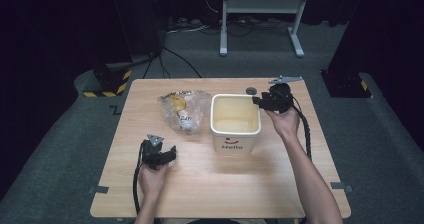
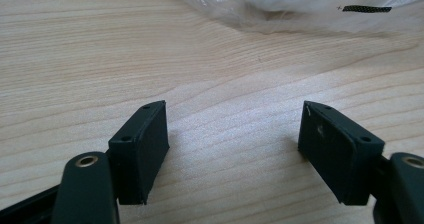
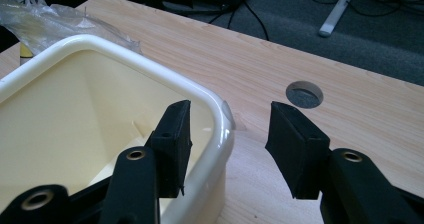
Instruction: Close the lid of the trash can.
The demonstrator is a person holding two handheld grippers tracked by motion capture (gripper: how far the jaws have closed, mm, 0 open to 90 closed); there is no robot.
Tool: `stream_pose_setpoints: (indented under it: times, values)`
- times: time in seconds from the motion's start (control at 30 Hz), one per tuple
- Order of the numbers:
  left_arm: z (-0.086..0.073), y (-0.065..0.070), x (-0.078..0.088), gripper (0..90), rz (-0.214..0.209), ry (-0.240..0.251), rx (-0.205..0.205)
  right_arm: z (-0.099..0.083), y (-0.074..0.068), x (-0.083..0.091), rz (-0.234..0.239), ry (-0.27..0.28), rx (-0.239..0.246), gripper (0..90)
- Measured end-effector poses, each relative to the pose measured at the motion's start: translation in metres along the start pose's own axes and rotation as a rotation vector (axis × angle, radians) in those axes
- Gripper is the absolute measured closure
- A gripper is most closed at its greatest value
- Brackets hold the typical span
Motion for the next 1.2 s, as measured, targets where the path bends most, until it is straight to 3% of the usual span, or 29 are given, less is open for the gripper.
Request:
stream_pose_setpoints:
  times: [0.4,1.2]
  values:
    - [0.000,0.000,0.000,28.3,-0.002,0.003,0.003,-0.013,0.013,0.031,0.015,0.100,-0.074,48.6]
    - [0.000,0.000,0.000,28.3,-0.001,0.002,0.002,-0.037,0.022,0.059,0.008,0.160,-0.113,48.4]
Point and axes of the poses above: each handheld gripper's, and its own axes: x roughly backward along the jaws, z roughly out of its top, y roughly to its right, the point moved 2 cm from there along -x, roughly forward along the jaws, and after that the axes turned 4 degrees about x, right-handed, at the moved point
